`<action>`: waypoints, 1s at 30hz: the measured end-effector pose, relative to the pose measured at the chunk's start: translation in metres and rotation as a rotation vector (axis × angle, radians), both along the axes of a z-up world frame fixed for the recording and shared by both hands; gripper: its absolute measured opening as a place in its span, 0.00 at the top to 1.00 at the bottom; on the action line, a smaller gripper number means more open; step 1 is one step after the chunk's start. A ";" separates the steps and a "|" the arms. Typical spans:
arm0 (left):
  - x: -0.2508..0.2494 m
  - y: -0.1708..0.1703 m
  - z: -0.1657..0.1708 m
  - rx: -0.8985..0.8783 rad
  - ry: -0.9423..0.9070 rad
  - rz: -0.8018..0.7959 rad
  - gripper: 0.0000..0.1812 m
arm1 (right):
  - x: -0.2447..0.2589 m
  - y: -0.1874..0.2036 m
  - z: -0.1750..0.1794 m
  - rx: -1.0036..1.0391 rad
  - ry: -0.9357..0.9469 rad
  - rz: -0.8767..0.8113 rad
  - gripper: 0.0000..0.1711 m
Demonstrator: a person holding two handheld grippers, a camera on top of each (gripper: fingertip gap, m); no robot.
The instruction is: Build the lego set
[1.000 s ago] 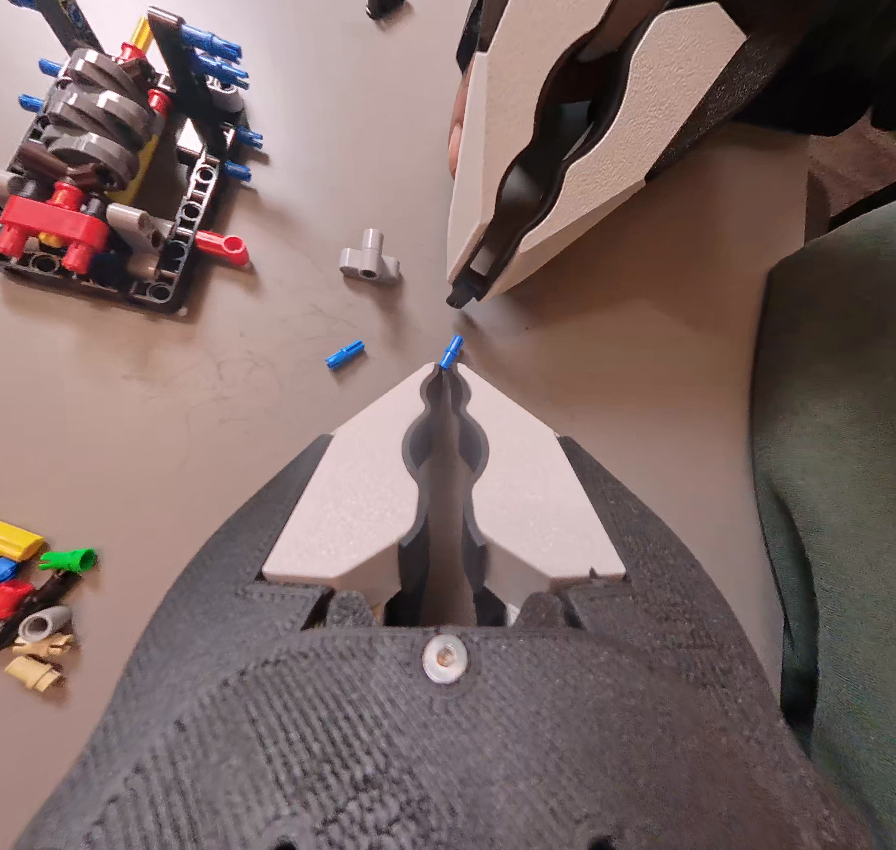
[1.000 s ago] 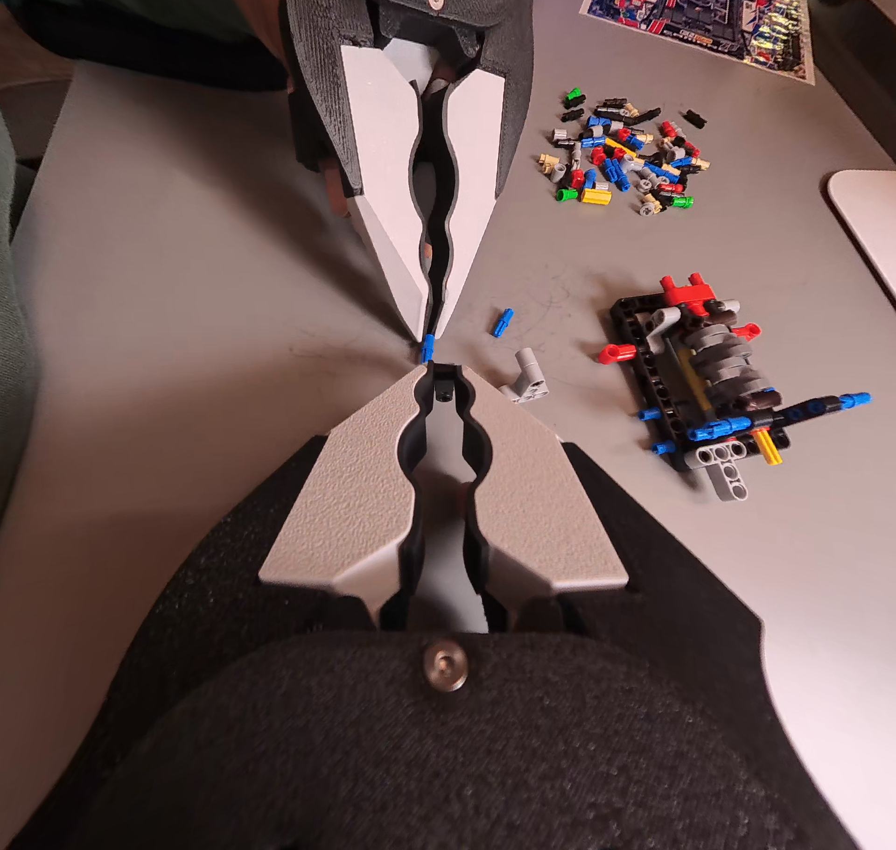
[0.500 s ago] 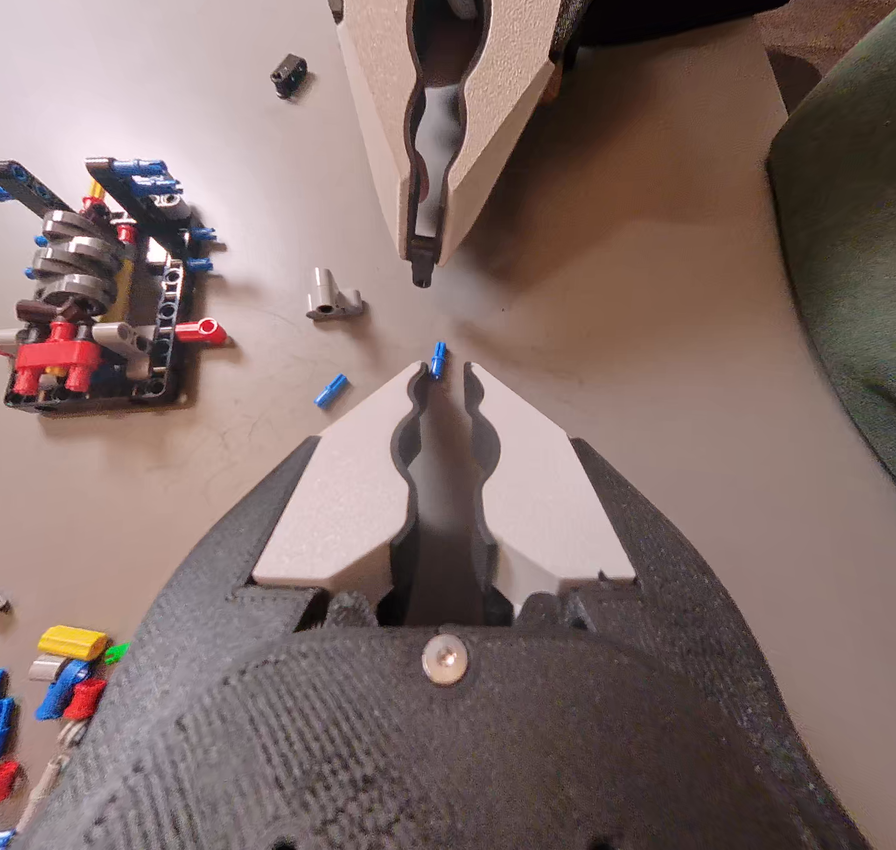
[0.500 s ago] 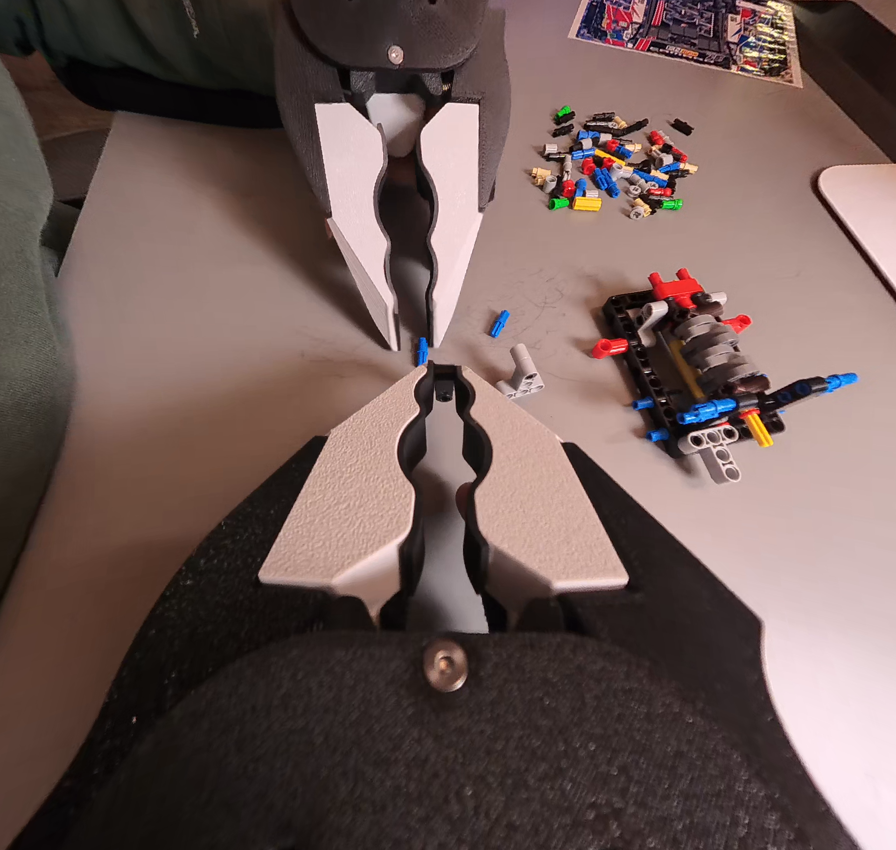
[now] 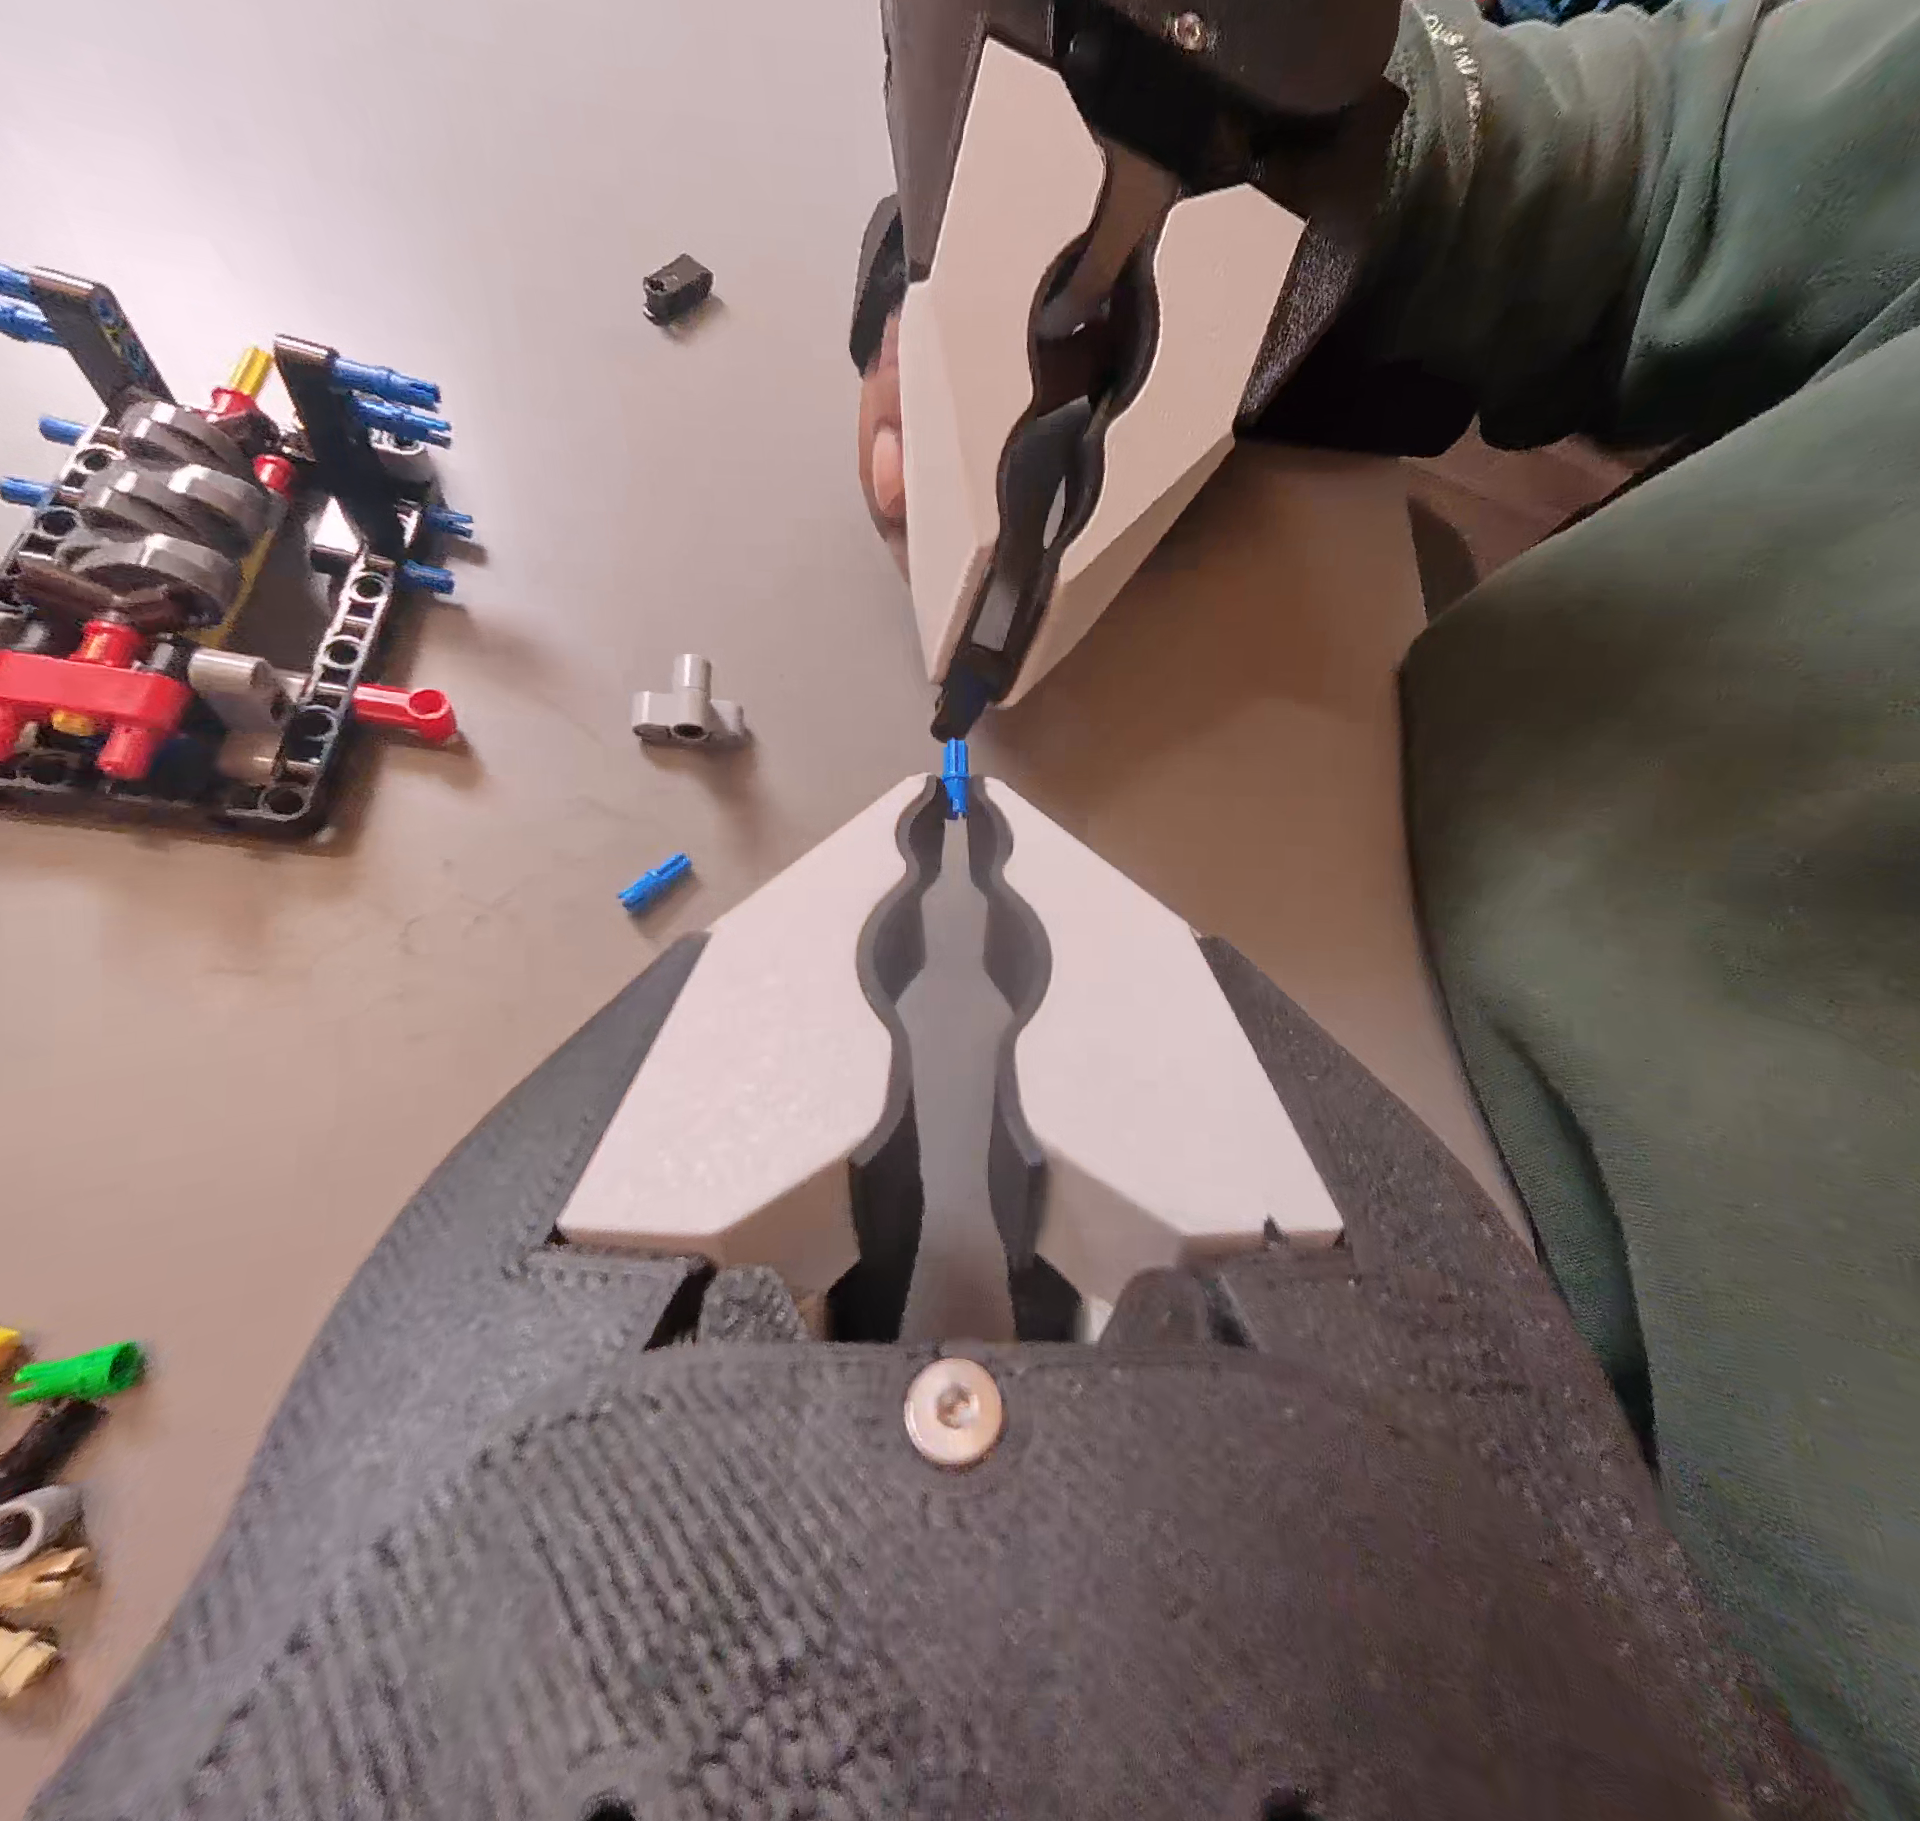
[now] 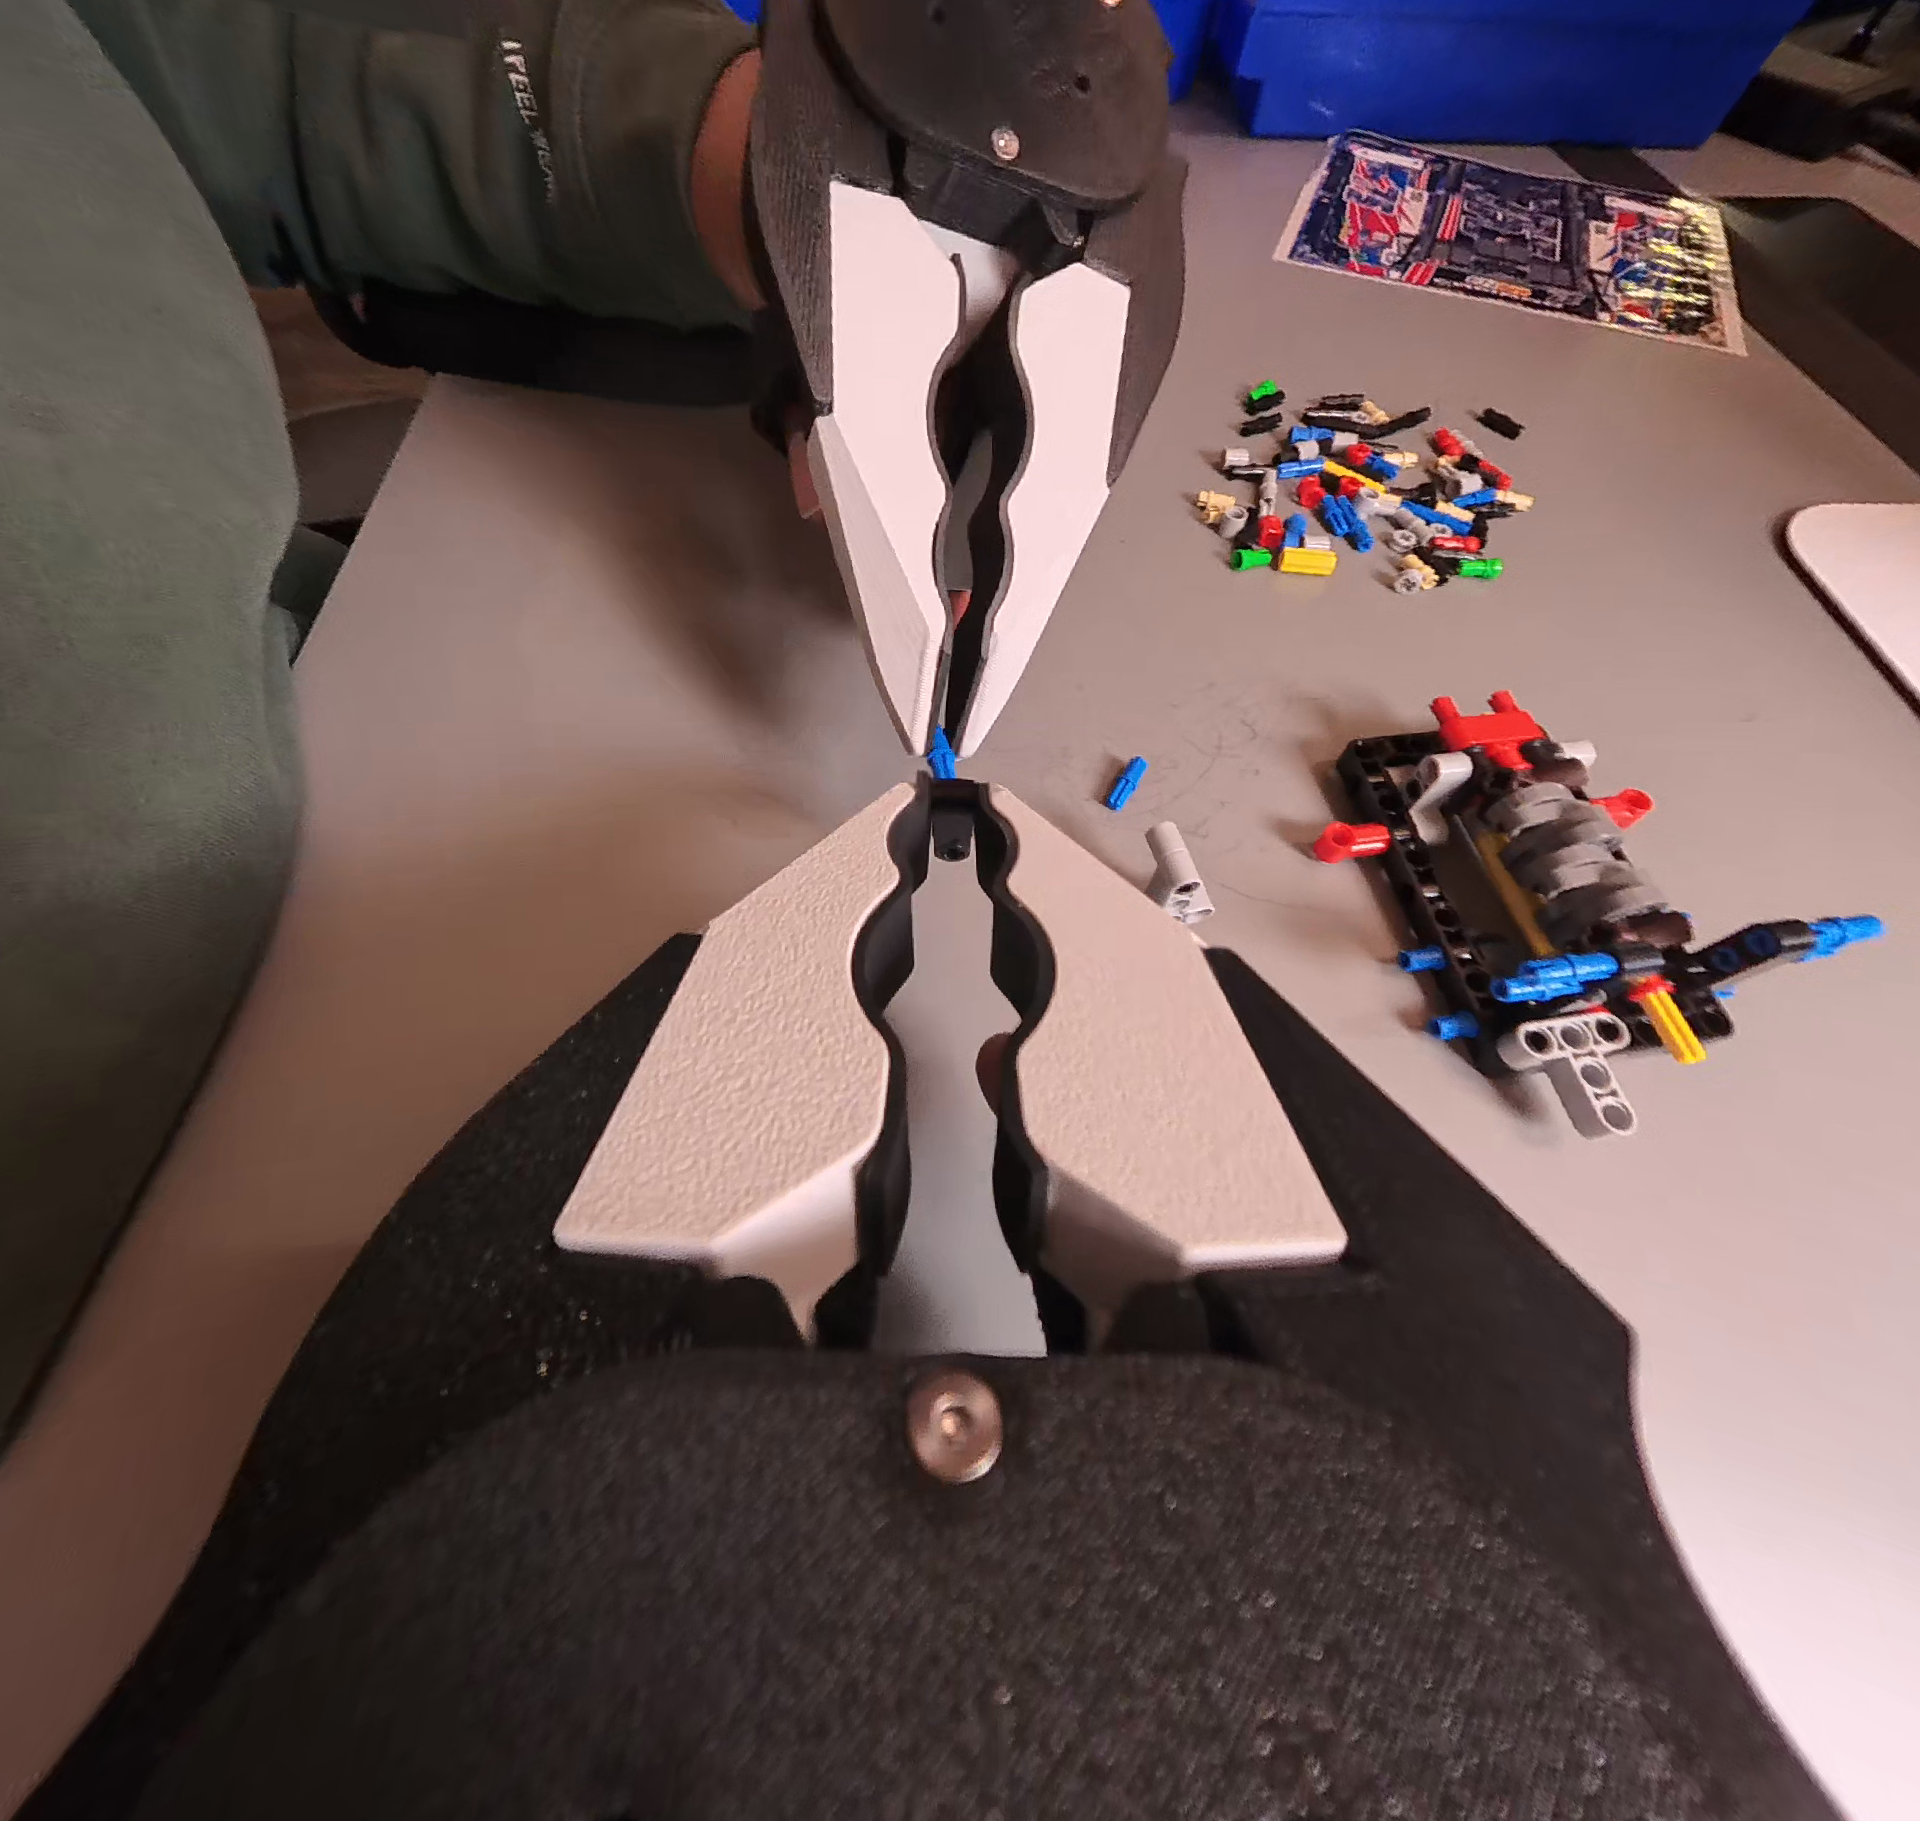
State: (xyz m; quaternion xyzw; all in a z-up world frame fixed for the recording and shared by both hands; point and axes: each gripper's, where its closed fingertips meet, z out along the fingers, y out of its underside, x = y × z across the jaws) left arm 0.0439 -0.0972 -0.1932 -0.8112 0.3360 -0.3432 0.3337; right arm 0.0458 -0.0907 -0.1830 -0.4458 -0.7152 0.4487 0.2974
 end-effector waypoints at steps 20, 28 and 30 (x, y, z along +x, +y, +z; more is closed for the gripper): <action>0.003 -0.006 -0.009 -0.048 0.016 -0.026 0.99 | -0.002 -0.010 -0.006 0.013 0.002 0.054 0.97; 0.003 -0.006 -0.005 -0.046 -0.013 -0.026 0.99 | -0.003 -0.010 -0.001 0.011 0.037 0.053 0.97; 0.003 -0.006 -0.003 -0.027 -0.008 -0.028 0.99 | -0.003 -0.010 0.002 -0.006 0.047 0.055 0.97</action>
